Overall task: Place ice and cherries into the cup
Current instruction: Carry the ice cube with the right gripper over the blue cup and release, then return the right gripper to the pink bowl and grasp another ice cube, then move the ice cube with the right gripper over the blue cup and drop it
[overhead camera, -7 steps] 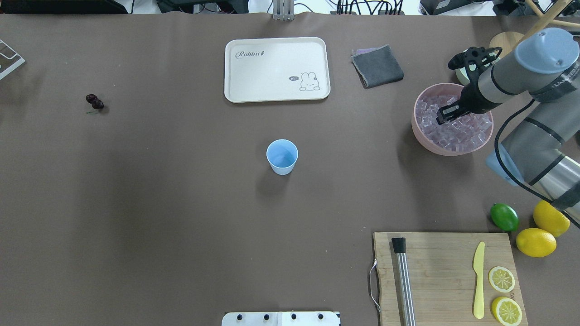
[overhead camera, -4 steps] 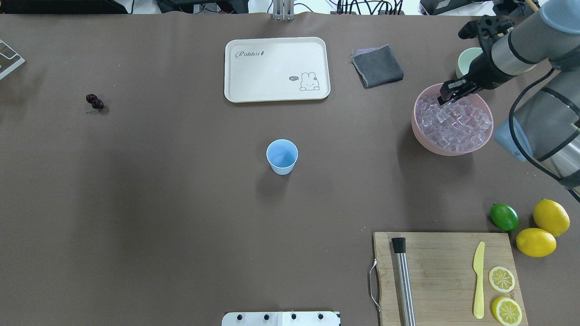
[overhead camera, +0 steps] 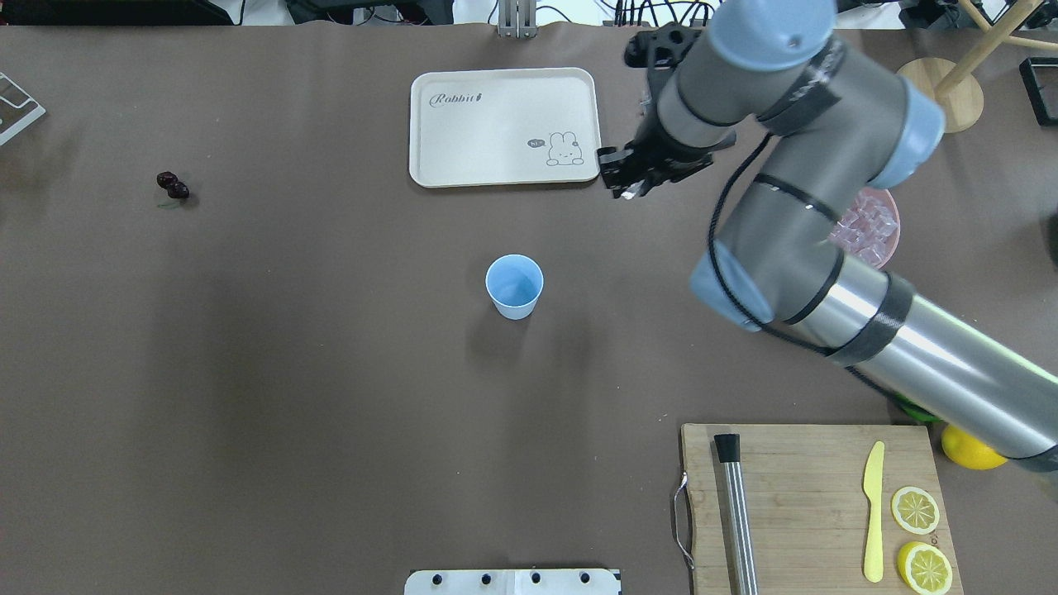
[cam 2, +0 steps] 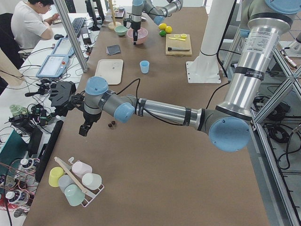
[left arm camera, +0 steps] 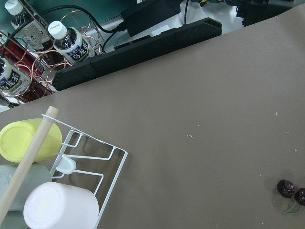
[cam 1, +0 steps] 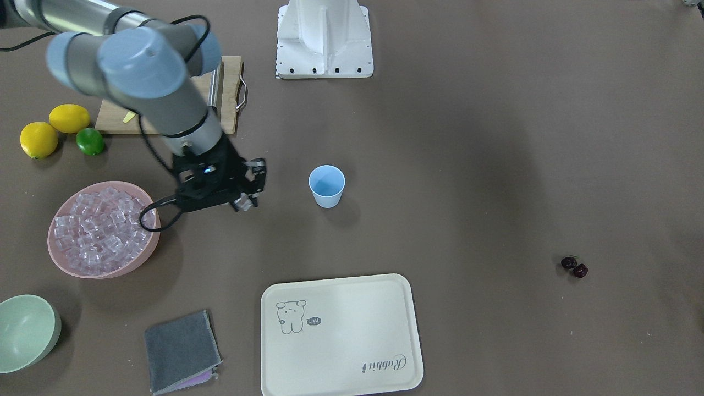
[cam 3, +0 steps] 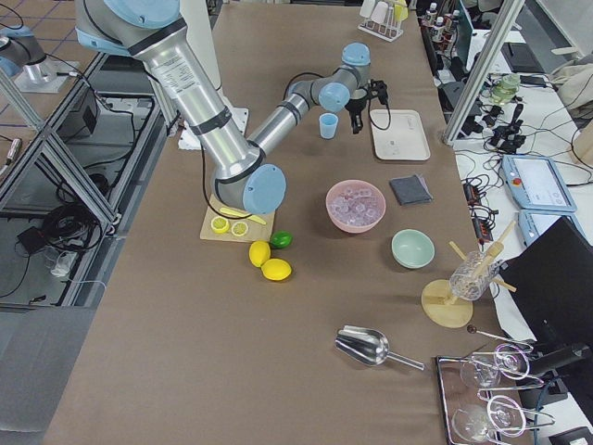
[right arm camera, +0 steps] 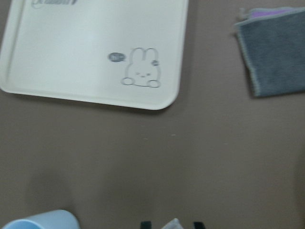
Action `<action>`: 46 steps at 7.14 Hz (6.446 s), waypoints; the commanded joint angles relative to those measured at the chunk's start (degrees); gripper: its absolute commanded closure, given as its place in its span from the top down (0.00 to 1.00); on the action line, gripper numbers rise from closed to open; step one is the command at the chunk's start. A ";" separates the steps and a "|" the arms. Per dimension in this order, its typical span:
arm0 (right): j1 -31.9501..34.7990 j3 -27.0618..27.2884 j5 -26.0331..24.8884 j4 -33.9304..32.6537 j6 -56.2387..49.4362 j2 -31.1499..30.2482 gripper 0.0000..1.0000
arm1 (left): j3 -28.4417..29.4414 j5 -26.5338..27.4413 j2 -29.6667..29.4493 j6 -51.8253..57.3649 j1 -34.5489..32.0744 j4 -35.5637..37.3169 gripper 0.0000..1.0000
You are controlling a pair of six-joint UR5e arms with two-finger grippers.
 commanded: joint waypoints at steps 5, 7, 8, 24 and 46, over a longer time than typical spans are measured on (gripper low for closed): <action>-10.71 -2.76 -12.96 -3.01 7.96 7.82 0.00 | 0.51 0.18 -0.35 0.24 5.10 -1.62 0.98; -10.08 -5.40 -13.13 -2.66 6.99 7.99 0.00 | 0.69 0.09 -0.17 0.24 5.10 -1.62 0.98; -10.08 -6.02 -13.13 -2.66 6.90 8.08 0.00 | 0.60 0.18 0.26 0.50 5.10 -1.88 0.98; 10.12 1.21 2.68 2.16 -24.45 -17.14 0.88 | 0.42 0.35 -0.35 -2.84 6.85 -2.67 0.98; 12.17 5.23 10.43 2.49 -27.47 -18.43 0.20 | 0.08 0.27 -0.17 -4.06 7.03 -3.99 0.98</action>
